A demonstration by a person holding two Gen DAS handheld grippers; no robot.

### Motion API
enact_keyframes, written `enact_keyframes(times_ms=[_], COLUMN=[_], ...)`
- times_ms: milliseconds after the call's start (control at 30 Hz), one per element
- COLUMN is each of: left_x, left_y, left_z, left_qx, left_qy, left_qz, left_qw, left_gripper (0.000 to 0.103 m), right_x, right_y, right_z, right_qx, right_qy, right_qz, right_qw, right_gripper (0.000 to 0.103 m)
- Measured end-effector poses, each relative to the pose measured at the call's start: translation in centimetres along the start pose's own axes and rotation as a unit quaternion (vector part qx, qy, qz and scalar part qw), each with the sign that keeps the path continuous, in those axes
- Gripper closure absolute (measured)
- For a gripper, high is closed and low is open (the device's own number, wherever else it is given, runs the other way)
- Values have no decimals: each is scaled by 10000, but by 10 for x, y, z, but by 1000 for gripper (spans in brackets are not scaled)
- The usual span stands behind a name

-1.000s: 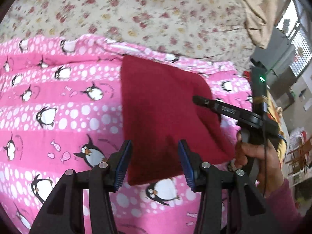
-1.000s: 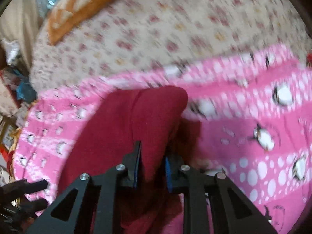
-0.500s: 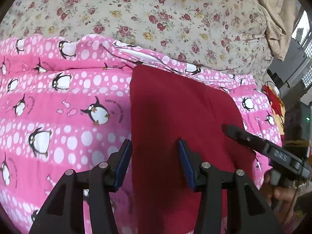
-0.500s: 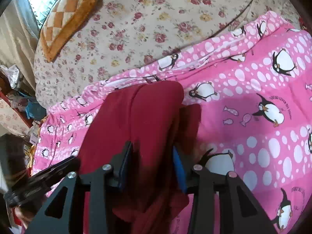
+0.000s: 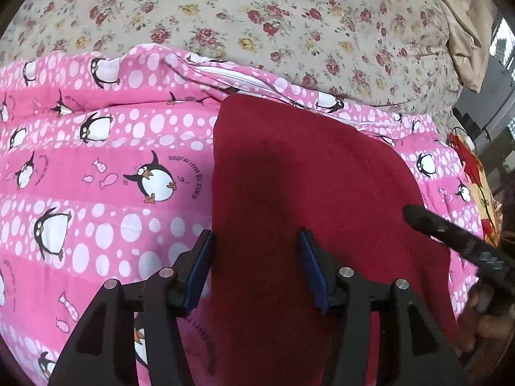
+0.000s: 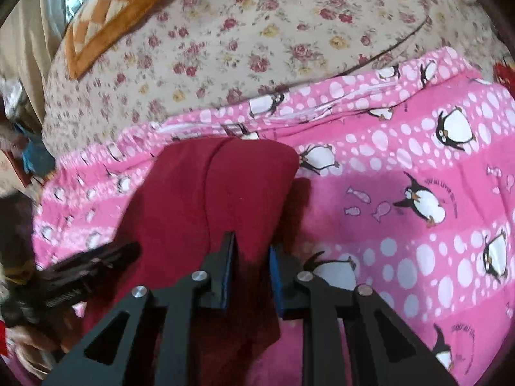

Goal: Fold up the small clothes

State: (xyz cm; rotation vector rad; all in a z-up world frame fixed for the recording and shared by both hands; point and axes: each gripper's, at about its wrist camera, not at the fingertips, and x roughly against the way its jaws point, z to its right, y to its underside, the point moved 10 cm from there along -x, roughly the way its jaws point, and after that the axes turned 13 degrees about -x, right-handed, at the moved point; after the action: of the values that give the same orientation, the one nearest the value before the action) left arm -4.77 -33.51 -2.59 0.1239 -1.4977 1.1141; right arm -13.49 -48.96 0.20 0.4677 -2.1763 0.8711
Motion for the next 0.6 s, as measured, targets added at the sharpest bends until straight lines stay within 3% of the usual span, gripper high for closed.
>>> enact_keyframes(times_ms=[33, 100, 167, 300, 333, 367, 400, 467, 600], left_x=[0, 1, 3, 8, 10, 13, 19, 26, 24], left_y=[0, 0, 1, 2, 3, 5, 7, 9, 14], left_z=[0, 1, 3, 4, 4, 5, 6, 7, 5], left_qx=[29, 67, 56, 62, 95, 125, 149, 101, 230], left_qy=[7, -19, -100, -168, -148, -98, 24, 122, 285], left_qz=[8, 26, 41, 30, 12, -7, -8, 11, -1], left_qw=[10000, 10000, 9999, 9998, 9998, 9999, 9999, 9999, 9993], left_gripper=[70, 70, 70, 70, 70, 70, 70, 67, 62], right_x=[8, 24, 37, 38, 34, 31, 31, 36, 29], right_y=[1, 5, 15, 46, 53, 55, 58, 65, 80], right_z=[-2, -8, -18, -33, -31, -27, -21, -12, 7], right_qx=[-115, -284, -264, 215, 421, 568, 743, 625, 542], right_qy=[-125, -466, -658, -592, -337, -136, 114, -52, 76], right_qz=[-9, -48, -102, -362, -360, -327, -272, -347, -481], right_qw=[9999, 9985, 9974, 9974, 9979, 9978, 9968, 9974, 9973], right_gripper=[75, 57, 47, 44, 47, 73, 89, 92, 93])
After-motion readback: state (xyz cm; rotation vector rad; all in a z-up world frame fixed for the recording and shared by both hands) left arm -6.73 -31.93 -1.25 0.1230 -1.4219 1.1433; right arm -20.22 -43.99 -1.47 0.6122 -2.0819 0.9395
